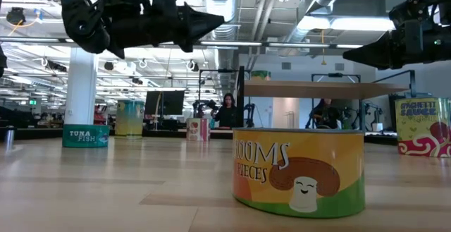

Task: Pick and place cans onto a shelf
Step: Put the canned spaghetti sauce on the shelf

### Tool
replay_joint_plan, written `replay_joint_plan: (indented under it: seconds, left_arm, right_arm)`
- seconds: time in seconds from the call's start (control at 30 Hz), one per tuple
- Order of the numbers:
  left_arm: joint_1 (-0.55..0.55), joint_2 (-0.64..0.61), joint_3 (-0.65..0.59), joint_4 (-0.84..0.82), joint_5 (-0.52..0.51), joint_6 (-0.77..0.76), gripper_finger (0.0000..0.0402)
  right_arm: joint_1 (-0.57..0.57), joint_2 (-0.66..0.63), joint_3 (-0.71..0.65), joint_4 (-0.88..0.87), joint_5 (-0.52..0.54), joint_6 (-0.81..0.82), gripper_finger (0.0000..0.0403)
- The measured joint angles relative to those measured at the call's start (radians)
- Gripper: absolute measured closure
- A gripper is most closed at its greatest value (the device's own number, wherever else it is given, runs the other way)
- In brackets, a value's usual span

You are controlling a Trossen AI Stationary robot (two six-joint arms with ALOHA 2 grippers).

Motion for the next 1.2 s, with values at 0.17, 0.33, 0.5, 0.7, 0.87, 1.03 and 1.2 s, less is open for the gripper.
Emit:
replay_joint_plan:
  seconds: [0.17, 0.33, 0.5, 0.7, 0.87, 1.03, 1.2]
  left_arm:
    - [-0.001, 0.0, -0.004, -0.013, 0.046, 0.006, 0.0401]
    - [0.0, 0.001, -0.004, -0.038, 0.044, 0.003, 0.0401]
    - [0.003, 0.001, -0.005, -0.046, 0.044, 0.007, 0.0401]
    - [0.004, 0.001, -0.005, -0.051, 0.045, -0.002, 0.0401]
    - [0.005, 0.001, -0.005, -0.07, 0.044, 0.003, 0.0401]
    - [0.008, 0.001, -0.005, -0.088, 0.042, 0.011, 0.0401]
    - [0.011, 0.001, -0.005, -0.101, 0.038, 0.011, 0.0401]
  right_arm:
    - [0.0, 0.0, 0.0, 0.002, 0.0, 0.0, 0.0356]
    - [0.0, 0.0, 0.0, 0.04, 0.005, 0.055, 0.0356]
    - [0.003, 0.002, 0.005, 0.165, 0.002, 0.121, 0.0356]
    - [0.055, 0.048, 0.118, -0.019, -0.026, 0.218, 0.0393]
    - [0.152, 0.193, 0.242, -0.249, 0.071, 0.35, 0.0391]
    - [0.261, 0.387, 0.357, -0.418, 0.116, 0.48, 0.0398]
    - [0.368, 0.566, 0.482, -0.594, 0.133, 0.63, 0.038]
